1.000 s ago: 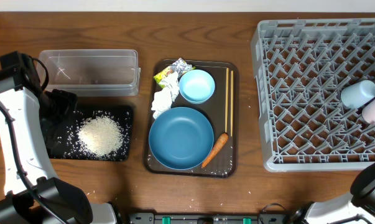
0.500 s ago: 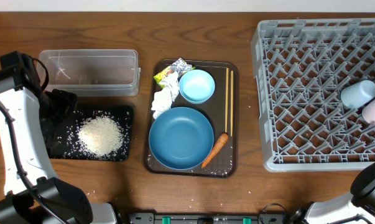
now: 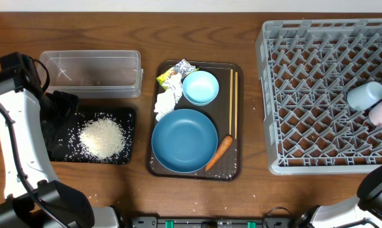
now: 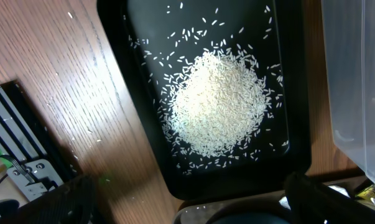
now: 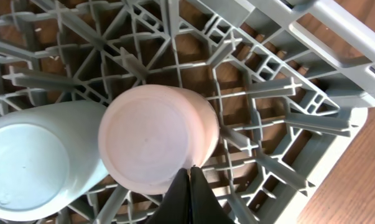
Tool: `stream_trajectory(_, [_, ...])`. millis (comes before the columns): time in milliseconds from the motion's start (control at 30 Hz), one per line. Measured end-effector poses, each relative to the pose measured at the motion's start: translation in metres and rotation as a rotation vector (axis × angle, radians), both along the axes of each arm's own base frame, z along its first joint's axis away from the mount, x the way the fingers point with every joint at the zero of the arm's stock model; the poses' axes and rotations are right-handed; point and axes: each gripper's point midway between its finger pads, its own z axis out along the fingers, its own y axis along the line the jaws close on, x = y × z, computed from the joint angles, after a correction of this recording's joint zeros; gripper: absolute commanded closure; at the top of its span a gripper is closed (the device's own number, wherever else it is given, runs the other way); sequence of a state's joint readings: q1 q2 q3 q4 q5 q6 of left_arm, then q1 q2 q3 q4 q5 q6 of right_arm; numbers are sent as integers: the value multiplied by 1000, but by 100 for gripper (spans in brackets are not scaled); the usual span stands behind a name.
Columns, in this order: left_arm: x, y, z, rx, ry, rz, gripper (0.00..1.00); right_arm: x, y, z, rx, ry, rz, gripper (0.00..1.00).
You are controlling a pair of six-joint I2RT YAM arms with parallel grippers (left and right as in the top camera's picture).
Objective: Sort waste into correct bins and load items into the dishwasher rack
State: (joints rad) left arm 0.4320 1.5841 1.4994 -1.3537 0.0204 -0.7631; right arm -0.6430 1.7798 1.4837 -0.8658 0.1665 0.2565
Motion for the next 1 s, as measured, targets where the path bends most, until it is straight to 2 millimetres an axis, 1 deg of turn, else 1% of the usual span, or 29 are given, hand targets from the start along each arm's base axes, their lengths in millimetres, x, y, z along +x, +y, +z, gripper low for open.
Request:
stream_trajectory(267, [0, 0, 0, 0, 0, 0, 1, -4, 0, -1, 0, 15, -7, 99])
stream_trajectory(367, [0, 0, 0, 0, 0, 0, 1, -1, 0, -1, 10, -4, -4, 99])
stream_trajectory(467, [0, 0, 0, 0, 0, 0, 1, 4, -4, 2, 7, -39, -5, 99])
stream_trajectory(567, [0, 0, 0, 0, 0, 0, 1, 9, -9, 11, -13, -80, -4, 99])
stream_trajectory(700, [0, 0, 0, 0, 0, 0, 1, 14, -10, 29, -44, -139, 4, 99])
stream_trajectory(767, [0, 0, 0, 0, 0, 0, 1, 15, -10, 32, -48, -150, 6, 99])
stream_trajectory(900, [0, 0, 0, 0, 0, 0, 1, 16, -10, 24, -34, -137, 7, 99])
stream_trajectory(1000, [0, 0, 0, 0, 0, 0, 1, 15, -9, 8, -5, -100, 6, 99])
